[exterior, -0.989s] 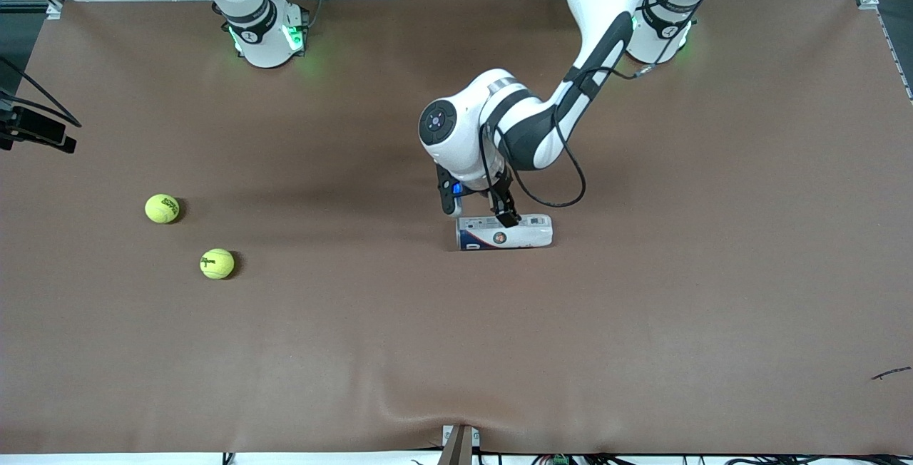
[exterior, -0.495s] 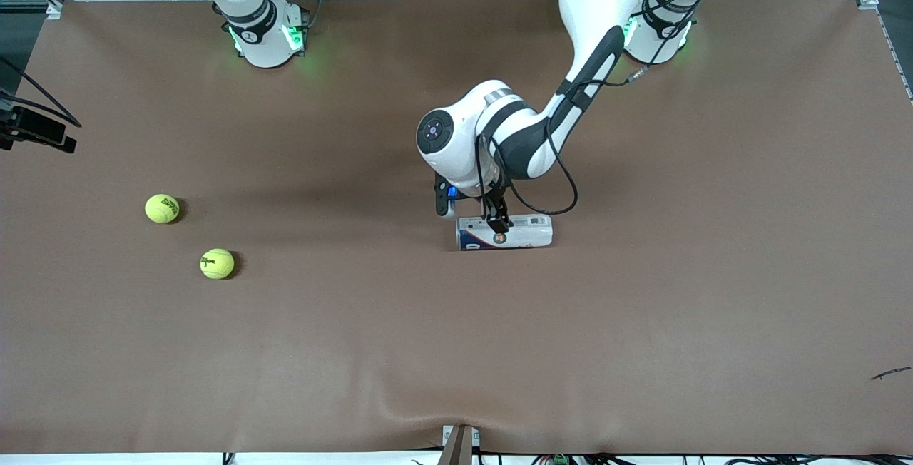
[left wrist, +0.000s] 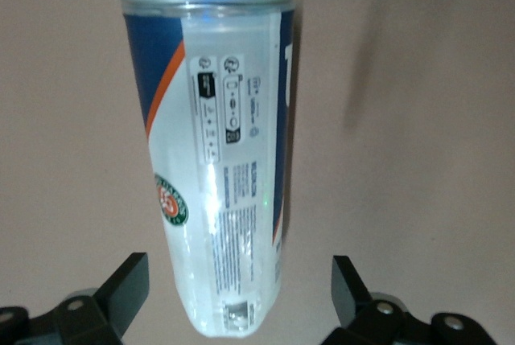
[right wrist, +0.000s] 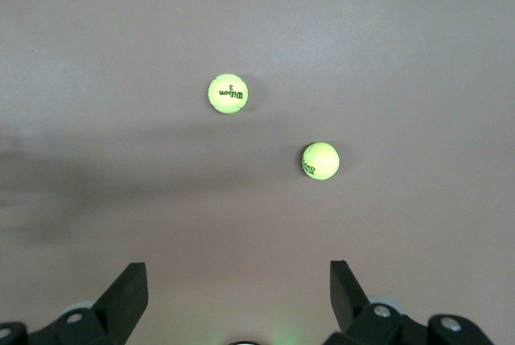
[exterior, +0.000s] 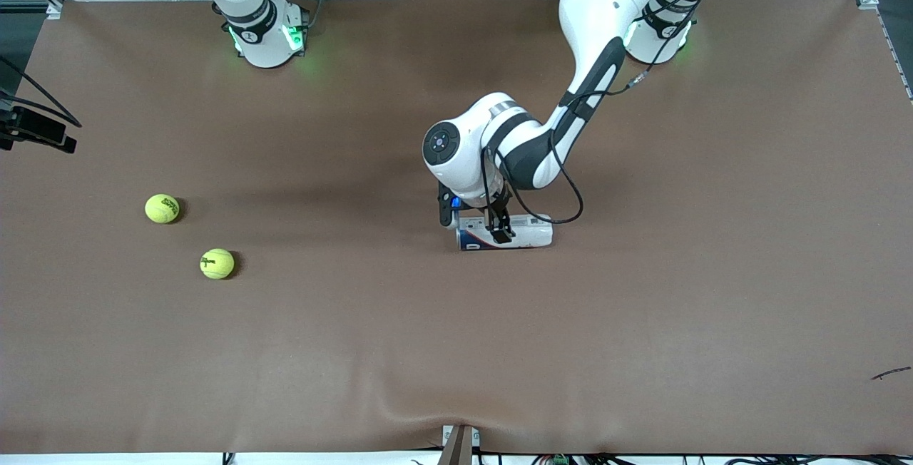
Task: Insert tennis ball vertically with right arm
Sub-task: 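Grasp the can with the left gripper and tip it upright, then hold the upright can while the right gripper reaches a tennis ball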
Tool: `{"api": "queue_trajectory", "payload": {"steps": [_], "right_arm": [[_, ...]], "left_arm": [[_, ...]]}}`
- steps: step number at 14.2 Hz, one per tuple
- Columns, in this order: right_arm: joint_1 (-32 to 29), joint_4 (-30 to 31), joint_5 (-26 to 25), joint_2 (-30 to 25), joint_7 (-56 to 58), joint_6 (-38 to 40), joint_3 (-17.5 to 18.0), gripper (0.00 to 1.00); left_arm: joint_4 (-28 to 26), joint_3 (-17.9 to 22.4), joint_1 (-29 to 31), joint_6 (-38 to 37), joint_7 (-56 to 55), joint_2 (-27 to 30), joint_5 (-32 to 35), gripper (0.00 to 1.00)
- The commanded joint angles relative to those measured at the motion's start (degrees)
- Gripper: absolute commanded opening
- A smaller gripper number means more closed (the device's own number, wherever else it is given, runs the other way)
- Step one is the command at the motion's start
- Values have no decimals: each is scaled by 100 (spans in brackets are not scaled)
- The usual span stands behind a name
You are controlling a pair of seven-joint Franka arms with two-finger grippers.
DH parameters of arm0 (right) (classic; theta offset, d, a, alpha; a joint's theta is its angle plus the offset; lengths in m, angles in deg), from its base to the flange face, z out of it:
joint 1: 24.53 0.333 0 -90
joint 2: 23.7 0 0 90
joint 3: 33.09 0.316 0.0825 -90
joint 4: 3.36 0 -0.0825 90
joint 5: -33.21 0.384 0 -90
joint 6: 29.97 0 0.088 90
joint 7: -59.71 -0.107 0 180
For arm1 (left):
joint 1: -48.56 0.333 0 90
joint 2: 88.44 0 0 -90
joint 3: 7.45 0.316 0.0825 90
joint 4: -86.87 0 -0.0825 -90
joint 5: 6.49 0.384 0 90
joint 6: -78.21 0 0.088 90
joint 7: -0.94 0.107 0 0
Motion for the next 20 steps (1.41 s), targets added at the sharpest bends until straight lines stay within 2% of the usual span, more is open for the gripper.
{"api": "queue_trajectory", "payload": {"steps": [1, 5, 11, 15, 18, 20], "right_arm": [[-100, -25, 10, -1, 13, 43, 70, 100], [-100, -25, 10, -1, 13, 43, 70, 100], [-83, -16, 36, 34, 13, 17, 70, 100], [242, -200, 80, 579, -74, -123, 79, 100], [452, -192, 54, 965, -57, -587, 79, 100], [576, -183, 27, 1211, -48, -1350, 79, 100]], "left_arm": [[178, 50, -37, 148, 133, -157, 99, 100], [178, 199, -63, 157, 722, -227, 99, 100], [195, 208, -72, 333, 723, -394, 107, 100], [178, 208, -98, 324, 714, -534, 134, 100], [178, 252, -116, 289, 705, -561, 143, 100], [160, 252, -116, 263, 705, -561, 151, 100]]}}
